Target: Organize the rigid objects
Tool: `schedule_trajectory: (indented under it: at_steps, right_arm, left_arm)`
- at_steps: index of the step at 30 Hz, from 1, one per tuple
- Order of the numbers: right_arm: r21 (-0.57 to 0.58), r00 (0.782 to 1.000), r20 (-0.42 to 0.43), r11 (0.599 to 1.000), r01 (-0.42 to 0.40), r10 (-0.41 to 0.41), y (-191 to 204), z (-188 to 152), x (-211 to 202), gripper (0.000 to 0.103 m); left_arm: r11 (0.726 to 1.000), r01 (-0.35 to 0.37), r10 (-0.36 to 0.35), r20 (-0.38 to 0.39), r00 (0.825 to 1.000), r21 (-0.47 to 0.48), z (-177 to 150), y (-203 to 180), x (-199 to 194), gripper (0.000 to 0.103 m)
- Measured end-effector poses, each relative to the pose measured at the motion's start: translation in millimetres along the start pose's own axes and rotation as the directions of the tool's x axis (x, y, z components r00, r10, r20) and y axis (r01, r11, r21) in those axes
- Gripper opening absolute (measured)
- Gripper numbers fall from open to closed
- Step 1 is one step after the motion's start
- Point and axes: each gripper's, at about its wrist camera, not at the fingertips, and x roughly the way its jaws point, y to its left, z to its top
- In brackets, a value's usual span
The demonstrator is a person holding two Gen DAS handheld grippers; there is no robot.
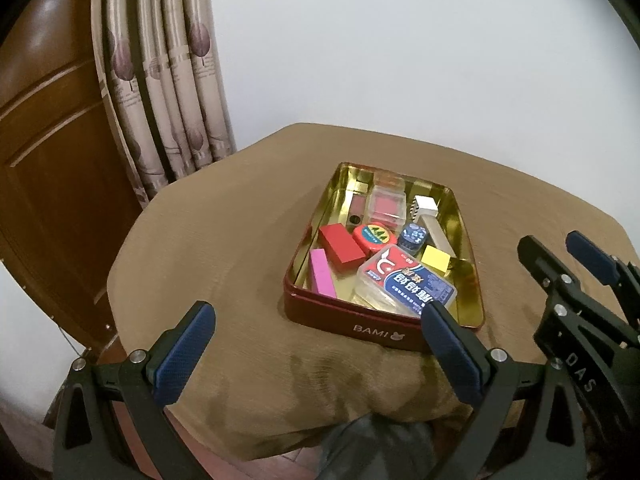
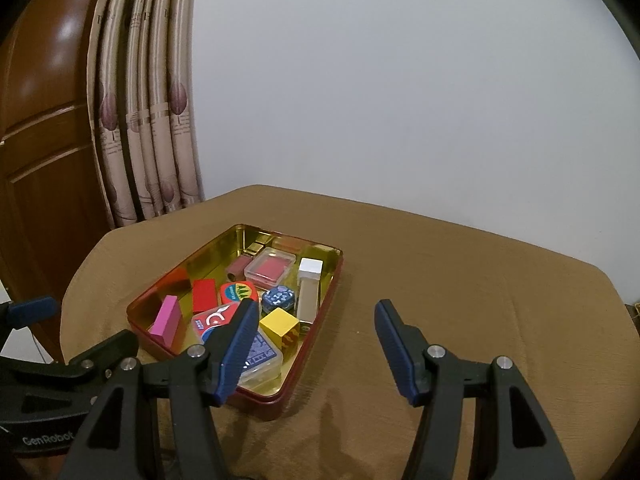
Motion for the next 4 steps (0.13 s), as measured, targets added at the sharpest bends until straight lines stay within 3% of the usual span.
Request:
schedule_trajectory:
  at_steps: [4]
  right_arm:
    - [0.002, 1.000, -0.001, 1.000, -0.004, 0.004, -0.6, 0.3, -1.1, 0.062]
  left_arm:
    - [1.000, -0.007, 0.007, -0.011, 1.000, -0.006, 0.0, 1.5, 0.5, 0.102]
